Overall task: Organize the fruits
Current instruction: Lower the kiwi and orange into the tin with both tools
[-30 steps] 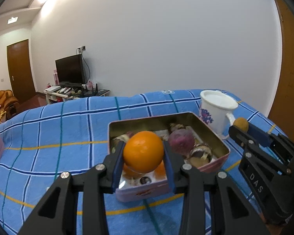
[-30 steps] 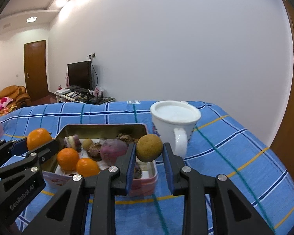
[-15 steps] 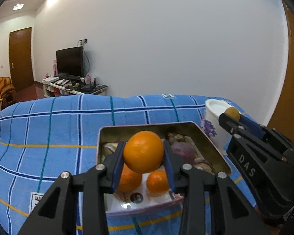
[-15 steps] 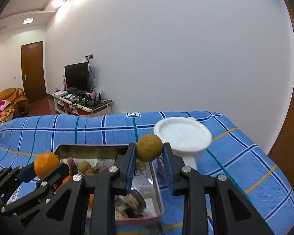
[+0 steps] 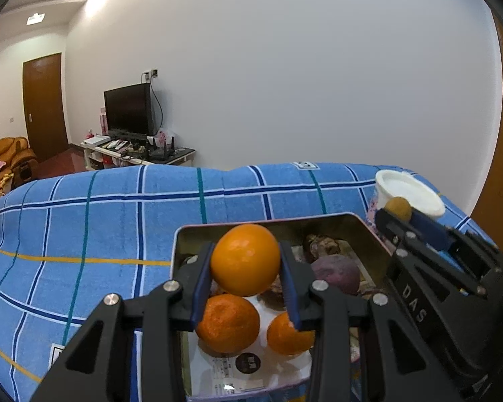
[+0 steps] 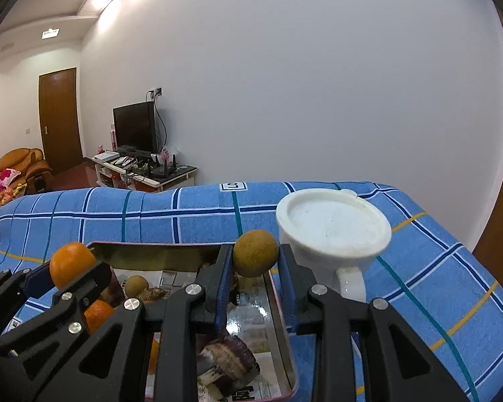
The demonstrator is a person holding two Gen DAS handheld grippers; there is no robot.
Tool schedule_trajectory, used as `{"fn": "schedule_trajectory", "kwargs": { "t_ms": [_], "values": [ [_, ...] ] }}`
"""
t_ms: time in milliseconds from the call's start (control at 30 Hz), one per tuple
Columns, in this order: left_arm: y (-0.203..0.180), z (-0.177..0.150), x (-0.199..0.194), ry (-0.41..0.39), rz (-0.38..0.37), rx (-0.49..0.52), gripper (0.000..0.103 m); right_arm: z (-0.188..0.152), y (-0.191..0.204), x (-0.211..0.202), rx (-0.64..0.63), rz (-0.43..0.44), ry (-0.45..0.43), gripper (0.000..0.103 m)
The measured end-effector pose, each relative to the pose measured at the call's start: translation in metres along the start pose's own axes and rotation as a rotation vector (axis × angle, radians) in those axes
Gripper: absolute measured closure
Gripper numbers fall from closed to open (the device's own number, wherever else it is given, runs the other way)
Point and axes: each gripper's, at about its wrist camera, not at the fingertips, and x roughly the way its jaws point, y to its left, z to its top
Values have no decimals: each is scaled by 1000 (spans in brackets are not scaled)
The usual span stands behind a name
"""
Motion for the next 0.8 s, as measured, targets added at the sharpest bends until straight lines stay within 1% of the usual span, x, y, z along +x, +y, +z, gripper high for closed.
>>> {"fn": "schedule_trajectory", "kwargs": {
  "t_ms": [233,400,633,767,800],
  "values": [
    [-1,0,5,4,7,-1,64,-5,8,6,-35,5,23,74],
    [-1,-1,11,25,15,-4,64,-3,9,16,-41,-1,54,74],
    [1,-1,23,59,28,-11,64,-3,14,23,-64,34,85,74],
    [3,-3,27,82,34,-19,64,-4,17,34,-80,57,141,74],
    [4,-3,28,84,34,-19,64,-3,17,35,-80,55,139,74]
  ]
}}
